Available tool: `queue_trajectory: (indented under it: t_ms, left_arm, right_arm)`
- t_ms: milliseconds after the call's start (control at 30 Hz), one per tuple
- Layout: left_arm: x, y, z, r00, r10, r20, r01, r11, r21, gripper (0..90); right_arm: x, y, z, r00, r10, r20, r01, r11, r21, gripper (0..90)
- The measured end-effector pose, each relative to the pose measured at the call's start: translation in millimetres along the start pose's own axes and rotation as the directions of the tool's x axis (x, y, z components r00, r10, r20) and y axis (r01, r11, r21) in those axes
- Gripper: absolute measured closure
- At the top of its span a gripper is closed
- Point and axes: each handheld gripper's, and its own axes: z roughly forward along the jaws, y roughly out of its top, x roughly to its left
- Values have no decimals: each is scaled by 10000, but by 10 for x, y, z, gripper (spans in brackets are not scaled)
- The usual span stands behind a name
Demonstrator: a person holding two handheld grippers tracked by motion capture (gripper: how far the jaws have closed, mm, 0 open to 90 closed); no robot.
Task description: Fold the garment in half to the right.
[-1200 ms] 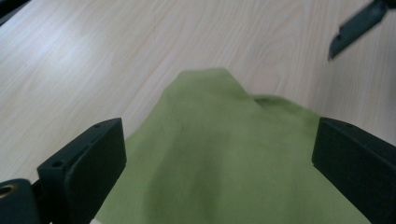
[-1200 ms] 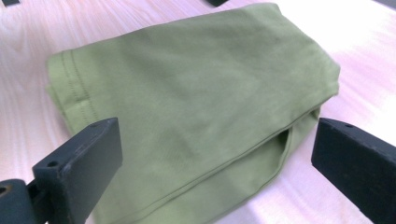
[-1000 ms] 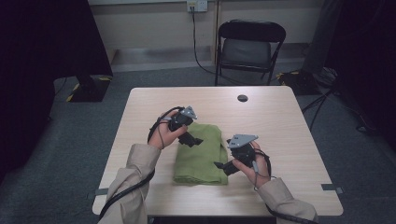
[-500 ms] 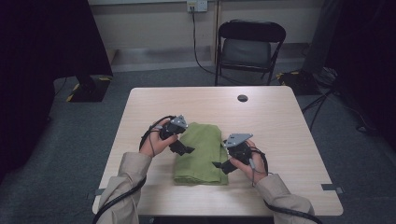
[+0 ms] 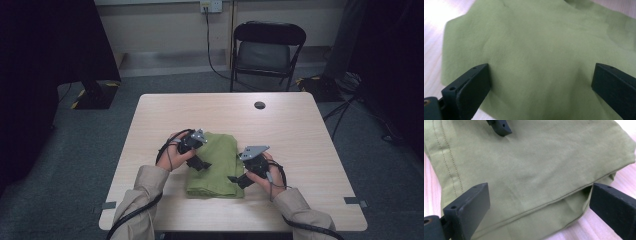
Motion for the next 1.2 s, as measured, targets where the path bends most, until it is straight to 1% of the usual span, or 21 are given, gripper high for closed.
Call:
queue_trajectory:
  t_ms: [67, 133, 267, 367, 433, 533, 600, 767, 833, 900, 967, 1000, 1067, 1167, 1200]
  left_arm:
    - [-11, -10, 60, 10000, -10, -4, 10, 9998, 211, 7]
    - [-18, -26, 113, 9999, -119, 124, 116, 9995, 297, 0]
    - [-14, -47, 123, 9997, -206, 148, 204, 9997, 109, 0]
    - [-28, -57, 86, 9996, -270, 73, 271, 9996, -89, 4]
    - [-35, -68, 47, 9992, -385, 89, 388, 9987, -328, 14]
    - [-38, -90, -36, 9990, -431, 131, 436, 9981, -426, 26]
    - [-36, -118, -110, 9984, -559, 104, 564, 9966, -605, 23]
    - [-33, -241, -289, 9970, -772, -43, 763, 9918, -1020, 19]
    - [-45, -301, -344, 9964, -832, -135, 811, 9904, -1123, 18]
    - [-56, -368, -391, 9958, -901, -132, 879, 9890, -1192, 17]
    - [-71, -440, -424, 9951, -967, -185, 936, 9875, -1270, 16]
    - [-80, -476, -433, 9942, -1065, -181, 1031, 9856, -1339, 16]
    - [-96, -546, -448, 9938, -1090, -196, 1056, 9858, -1303, 16]
    - [-116, -652, -456, 9911, -1326, -127, 1293, 9805, -1479, 16]
    - [-122, -685, -457, 9909, -1339, -120, 1306, 9803, -1483, 16]
  right_arm:
    - [-1, -18, 2, 10000, 9, 9, -9, 10000, -24, 21]
    - [-1, -32, 1, 10000, 18, 5, -18, 10000, 6, 20]
    - [-3, -63, 0, 10000, 43, -19, -43, 10000, -11, 20]
    - [-7, -82, 6, 10000, 83, -32, -83, 10000, -16, 19]
    - [-7, -86, 7, 9999, 96, -89, -96, 9999, -47, 18]
    - [-4, -81, -3, 9999, 47, -106, -47, 10000, -44, 17]
    - [-4, -75, -21, 10000, 30, -84, -31, 10000, -37, 14]
    - [-15, -82, -75, 10000, 1, -85, -1, 10000, -39, 14]
    - [-18, -95, -94, 10000, -10, -85, 9, 10000, -26, 12]
    - [-23, -113, -106, 9999, 53, -120, -54, 10000, -17, 12]
    - [-26, -134, -116, 9999, 68, -114, -68, 10000, -4, 12]
    - [-28, -145, -118, 9999, 71, -91, -71, 10000, -5, 11]
    - [-30, -162, -120, 9999, 91, -99, -91, 10000, 27, 12]
    - [-30, -174, -127, 9999, 125, -117, -125, 9999, 34, 12]
    - [-30, -177, -129, 9999, 126, -97, -126, 9999, 53, 11]
